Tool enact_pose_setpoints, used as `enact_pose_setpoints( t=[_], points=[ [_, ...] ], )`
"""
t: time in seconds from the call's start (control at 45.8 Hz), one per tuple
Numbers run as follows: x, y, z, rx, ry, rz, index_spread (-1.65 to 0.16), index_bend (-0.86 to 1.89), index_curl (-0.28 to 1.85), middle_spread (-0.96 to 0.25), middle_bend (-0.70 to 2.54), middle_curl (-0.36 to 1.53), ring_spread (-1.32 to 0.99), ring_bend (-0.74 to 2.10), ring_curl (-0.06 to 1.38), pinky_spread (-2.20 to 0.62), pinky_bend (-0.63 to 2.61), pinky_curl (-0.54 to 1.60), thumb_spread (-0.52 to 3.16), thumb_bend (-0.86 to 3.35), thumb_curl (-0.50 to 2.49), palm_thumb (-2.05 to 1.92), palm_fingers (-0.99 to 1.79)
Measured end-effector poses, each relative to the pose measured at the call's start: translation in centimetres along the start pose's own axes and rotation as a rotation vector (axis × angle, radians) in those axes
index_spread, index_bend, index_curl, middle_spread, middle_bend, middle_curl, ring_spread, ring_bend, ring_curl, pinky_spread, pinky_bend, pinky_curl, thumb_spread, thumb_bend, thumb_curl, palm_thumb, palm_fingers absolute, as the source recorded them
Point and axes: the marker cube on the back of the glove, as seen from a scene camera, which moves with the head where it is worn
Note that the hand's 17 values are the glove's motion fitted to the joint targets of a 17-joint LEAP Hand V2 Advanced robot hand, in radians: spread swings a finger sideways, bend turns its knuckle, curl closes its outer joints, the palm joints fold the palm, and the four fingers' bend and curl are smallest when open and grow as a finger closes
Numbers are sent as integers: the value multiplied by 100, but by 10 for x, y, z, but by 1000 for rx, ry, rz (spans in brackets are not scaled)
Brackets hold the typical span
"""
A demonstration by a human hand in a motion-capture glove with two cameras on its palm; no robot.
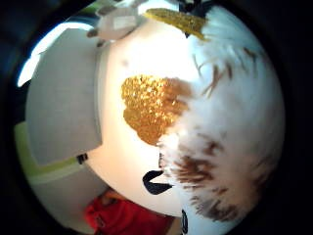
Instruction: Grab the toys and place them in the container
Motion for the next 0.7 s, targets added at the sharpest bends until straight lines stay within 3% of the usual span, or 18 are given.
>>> enact_pose_setpoints(
  t=[0.022,0.218,0.393,0.458,0.48,0.502,0.698],
  points=[
    [-1,0,0,2,0,-3,-41,9,19,-18,24,24,-22,68,27,-3,102,38,112,-1,30,10,31],
    [-5,-4,3,103,16,-11,-44,13,19,-35,44,32,-41,94,36,-30,99,35,122,7,36,29,88],
    [-5,-13,-1,283,47,3,-43,20,21,-41,57,39,-45,103,42,-39,100,38,102,12,48,49,119],
    [-3,-16,-3,288,57,1,-44,23,24,-41,64,43,-45,107,45,-41,98,39,93,11,52,52,125],
    [-3,-17,-4,281,61,-1,-43,18,22,-42,60,41,-45,105,44,-41,102,41,93,10,52,51,111],
    [-3,-18,-6,272,62,-5,-44,26,25,-41,68,45,-44,108,46,-41,95,39,89,11,54,54,128],
    [-16,-22,-37,237,2,-62,-43,44,34,-39,88,54,-42,115,49,-43,90,39,70,7,63,56,131]
  ],
)
